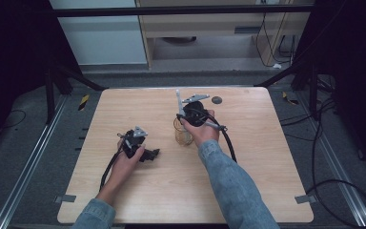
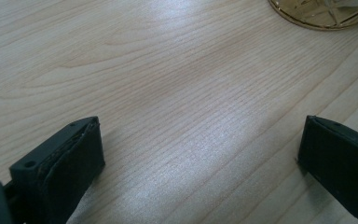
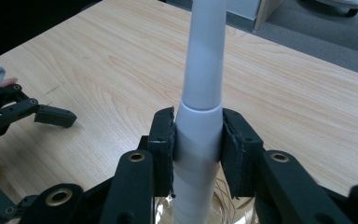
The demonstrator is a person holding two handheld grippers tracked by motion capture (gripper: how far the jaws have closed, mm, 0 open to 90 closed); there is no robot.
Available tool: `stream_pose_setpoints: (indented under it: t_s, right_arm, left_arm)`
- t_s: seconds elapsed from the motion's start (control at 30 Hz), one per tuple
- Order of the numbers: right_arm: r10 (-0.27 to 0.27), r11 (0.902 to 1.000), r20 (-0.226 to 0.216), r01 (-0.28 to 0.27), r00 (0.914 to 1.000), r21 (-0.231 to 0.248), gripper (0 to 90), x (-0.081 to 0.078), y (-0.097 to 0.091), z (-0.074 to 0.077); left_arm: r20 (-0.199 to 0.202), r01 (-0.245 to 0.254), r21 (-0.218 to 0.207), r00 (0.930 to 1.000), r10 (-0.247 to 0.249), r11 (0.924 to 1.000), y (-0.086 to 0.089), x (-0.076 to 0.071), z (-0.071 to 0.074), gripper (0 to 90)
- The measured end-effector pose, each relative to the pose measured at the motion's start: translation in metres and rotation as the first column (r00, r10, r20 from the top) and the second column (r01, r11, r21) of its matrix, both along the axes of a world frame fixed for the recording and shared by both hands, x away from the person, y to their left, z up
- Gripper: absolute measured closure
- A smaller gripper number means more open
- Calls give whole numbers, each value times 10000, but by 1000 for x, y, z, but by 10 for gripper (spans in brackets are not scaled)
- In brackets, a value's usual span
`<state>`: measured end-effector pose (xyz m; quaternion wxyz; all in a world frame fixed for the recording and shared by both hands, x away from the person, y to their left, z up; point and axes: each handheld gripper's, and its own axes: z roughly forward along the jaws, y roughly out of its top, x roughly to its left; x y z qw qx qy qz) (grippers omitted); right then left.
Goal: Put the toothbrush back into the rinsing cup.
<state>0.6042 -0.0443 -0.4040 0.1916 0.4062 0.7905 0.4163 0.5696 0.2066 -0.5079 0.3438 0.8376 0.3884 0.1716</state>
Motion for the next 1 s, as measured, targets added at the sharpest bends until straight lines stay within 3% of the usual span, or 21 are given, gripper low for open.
stream_pose_setpoints:
  t_s: [1.0]
  right_arm:
    - [37,9994,-59,-39,10000,-343,669,13,15,-2]
  left_arm:
    - [7,-17,-31,10000,17,10000,0,0,0,0]
